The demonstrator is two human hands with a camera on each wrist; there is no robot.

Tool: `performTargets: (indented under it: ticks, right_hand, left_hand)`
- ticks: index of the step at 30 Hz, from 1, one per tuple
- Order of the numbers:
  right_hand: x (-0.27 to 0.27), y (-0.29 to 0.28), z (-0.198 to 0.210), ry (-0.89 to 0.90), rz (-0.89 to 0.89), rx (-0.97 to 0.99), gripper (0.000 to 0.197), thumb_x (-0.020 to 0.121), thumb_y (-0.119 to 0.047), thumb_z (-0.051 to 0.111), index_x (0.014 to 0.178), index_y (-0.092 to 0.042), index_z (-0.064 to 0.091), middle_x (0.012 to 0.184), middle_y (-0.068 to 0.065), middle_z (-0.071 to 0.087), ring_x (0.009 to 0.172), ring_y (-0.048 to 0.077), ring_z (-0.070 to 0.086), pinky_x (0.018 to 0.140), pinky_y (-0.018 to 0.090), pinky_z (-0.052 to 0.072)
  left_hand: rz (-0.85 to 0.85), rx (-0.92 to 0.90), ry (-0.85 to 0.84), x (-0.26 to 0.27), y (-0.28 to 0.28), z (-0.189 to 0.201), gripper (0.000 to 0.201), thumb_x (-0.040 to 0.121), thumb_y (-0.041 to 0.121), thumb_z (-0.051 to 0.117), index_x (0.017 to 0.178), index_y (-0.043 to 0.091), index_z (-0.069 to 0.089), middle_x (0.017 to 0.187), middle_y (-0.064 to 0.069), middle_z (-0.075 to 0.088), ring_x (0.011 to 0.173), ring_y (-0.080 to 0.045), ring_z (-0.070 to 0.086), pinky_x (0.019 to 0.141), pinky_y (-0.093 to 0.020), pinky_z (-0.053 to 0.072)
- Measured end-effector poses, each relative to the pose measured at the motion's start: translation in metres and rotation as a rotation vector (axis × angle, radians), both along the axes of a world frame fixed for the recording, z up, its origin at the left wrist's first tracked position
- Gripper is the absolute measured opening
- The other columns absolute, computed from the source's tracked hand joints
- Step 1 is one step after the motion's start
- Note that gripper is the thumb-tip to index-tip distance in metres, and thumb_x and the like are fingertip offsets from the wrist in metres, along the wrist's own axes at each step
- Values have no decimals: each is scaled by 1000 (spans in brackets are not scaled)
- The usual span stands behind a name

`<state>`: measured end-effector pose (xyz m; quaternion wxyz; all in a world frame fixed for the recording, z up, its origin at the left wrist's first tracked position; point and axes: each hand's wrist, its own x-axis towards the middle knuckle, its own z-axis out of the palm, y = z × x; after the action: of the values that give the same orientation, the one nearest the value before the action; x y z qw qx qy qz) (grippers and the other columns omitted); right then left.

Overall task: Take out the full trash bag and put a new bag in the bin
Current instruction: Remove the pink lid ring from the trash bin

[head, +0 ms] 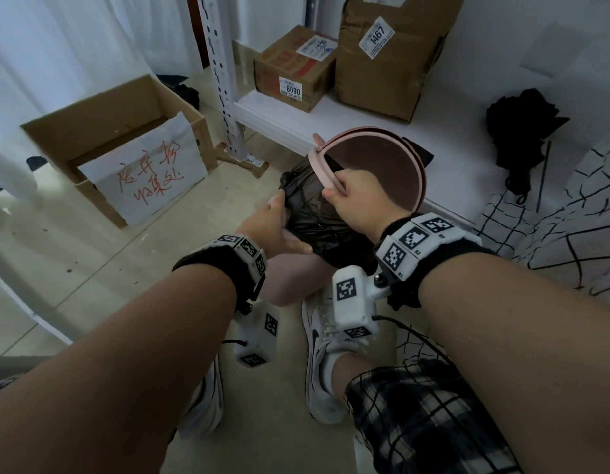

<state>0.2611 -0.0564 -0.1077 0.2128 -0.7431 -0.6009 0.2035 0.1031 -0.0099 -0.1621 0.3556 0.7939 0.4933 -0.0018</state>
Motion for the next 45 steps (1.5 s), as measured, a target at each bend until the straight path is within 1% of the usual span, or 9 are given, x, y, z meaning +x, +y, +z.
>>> performTargets:
  ticks: [7, 16, 25, 31, 34, 36, 38, 41, 45]
  right_hand:
    - [2, -5, 2, 120, -42, 28, 28, 92, -19, 55, 102, 5, 63, 98, 21, 67, 91, 33, 63, 86, 45, 50]
    - [6, -14, 9, 319, -113, -1, 24, 92, -15, 58, 110, -1, 63, 103, 14, 68, 96, 24, 65, 92, 36, 52]
    - [27, -10, 20, 291, -118, -130, 14, 84, -21, 67, 85, -14, 55, 96, 21, 68, 89, 33, 66, 85, 44, 54]
    - [24, -11, 19, 184, -109, -131, 36, 77, -16, 68, 105, -10, 45, 92, 4, 53, 82, 19, 53, 72, 31, 42]
    - [12, -7, 23, 224, -99, -89, 43, 78, -10, 67, 113, -9, 40, 91, 1, 50, 81, 16, 52, 74, 30, 41]
    - [4, -6, 25, 242, -77, -79, 43, 79, -9, 67, 111, -11, 39, 94, 2, 51, 85, 17, 54, 76, 30, 42]
    - [-6, -4, 26, 228, -42, -79, 42, 79, -10, 67, 109, -11, 38, 102, 7, 53, 92, 21, 54, 79, 32, 43]
    - [-28, -1, 27, 195, 35, -68, 46, 80, -12, 68, 116, -5, 40, 111, 12, 56, 101, 24, 56, 84, 34, 44]
    - [-58, 1, 23, 173, 114, -96, 50, 79, -14, 69, 118, -4, 40, 111, 13, 56, 100, 26, 56, 86, 38, 46]
  left_hand:
    - [-16, 8, 29, 0, 1, 2, 125, 67, 50, 78, 151, 10, -5, 155, -12, 25, 140, -28, 31, 112, -36, 29]
    - [-43, 26, 20, 3, 1, 2, 123, 67, 45, 80, 151, 12, -4, 155, -12, 26, 139, -28, 33, 111, -36, 30]
    - [-77, 25, 26, 6, 4, -1, 125, 67, 45, 80, 151, 11, -6, 157, -10, 17, 141, -27, 29, 113, -36, 29]
    - [-92, 21, 25, 11, 6, 6, 117, 71, 44, 77, 152, 14, -2, 158, -9, 17, 143, -25, 26, 113, -32, 26]
    - [-99, 10, 77, 6, 8, 27, 93, 81, 44, 68, 150, 13, 15, 150, -9, 36, 129, -29, 47, 95, -32, 44]
    - [-99, 123, 94, 1, 12, 46, 61, 90, 50, 51, 137, 12, 43, 125, -12, 60, 99, -29, 66, 71, -30, 52]
    - [-50, 322, 71, -4, 17, 59, 50, 97, 51, 33, 106, 11, 62, 94, -10, 67, 83, -29, 66, 67, -31, 48]
    - [49, 454, 116, -7, 20, 67, 56, 96, 53, 23, 92, 17, 66, 99, -8, 64, 103, -33, 57, 86, -39, 44]
    - [114, 135, -6, -19, 20, 62, 38, 92, 42, 46, 83, 9, 62, 90, -17, 69, 79, -29, 63, 75, -35, 55]
